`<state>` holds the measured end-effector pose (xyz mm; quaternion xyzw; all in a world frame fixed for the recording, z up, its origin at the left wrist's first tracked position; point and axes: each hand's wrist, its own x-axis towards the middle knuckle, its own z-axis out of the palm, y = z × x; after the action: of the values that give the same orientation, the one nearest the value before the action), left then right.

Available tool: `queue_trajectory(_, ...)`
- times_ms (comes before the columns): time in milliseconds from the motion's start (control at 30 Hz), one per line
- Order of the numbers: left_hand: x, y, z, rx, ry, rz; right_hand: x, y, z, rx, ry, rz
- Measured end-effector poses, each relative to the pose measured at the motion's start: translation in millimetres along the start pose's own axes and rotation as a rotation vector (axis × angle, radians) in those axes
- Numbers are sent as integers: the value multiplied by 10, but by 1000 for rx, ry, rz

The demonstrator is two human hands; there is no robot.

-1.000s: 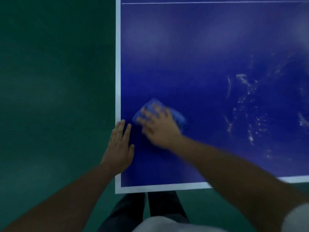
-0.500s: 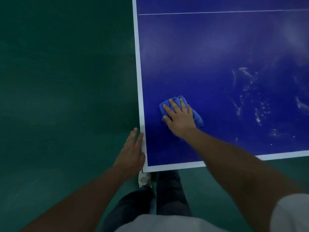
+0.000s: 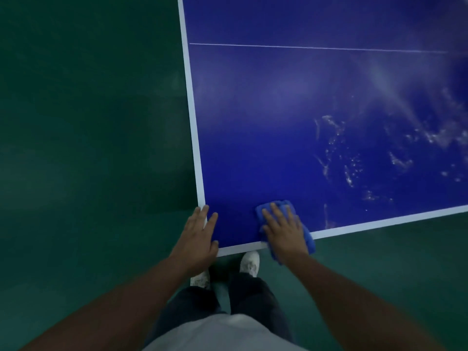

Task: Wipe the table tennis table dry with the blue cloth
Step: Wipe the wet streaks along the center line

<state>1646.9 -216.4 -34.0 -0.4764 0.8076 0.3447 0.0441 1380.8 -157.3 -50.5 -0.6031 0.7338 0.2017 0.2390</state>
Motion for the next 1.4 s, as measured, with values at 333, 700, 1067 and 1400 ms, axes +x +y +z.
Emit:
queue_trajectory(333, 181, 271, 159, 184, -51, 41, -34, -844, 124, 112, 101, -36)
queue_trajectory(700, 505, 936, 442, 174, -66, 80, 157, 1453, -2, 179, 141, 273)
queue_trajectory(1067, 726, 1712, 760, 118, 53, -233, 201, 955, 162, 2, 237, -365)
queue_trajectory(1400, 395, 1406, 748, 44, 170, -391, 1014, 1500, -428, 88, 303, -219)
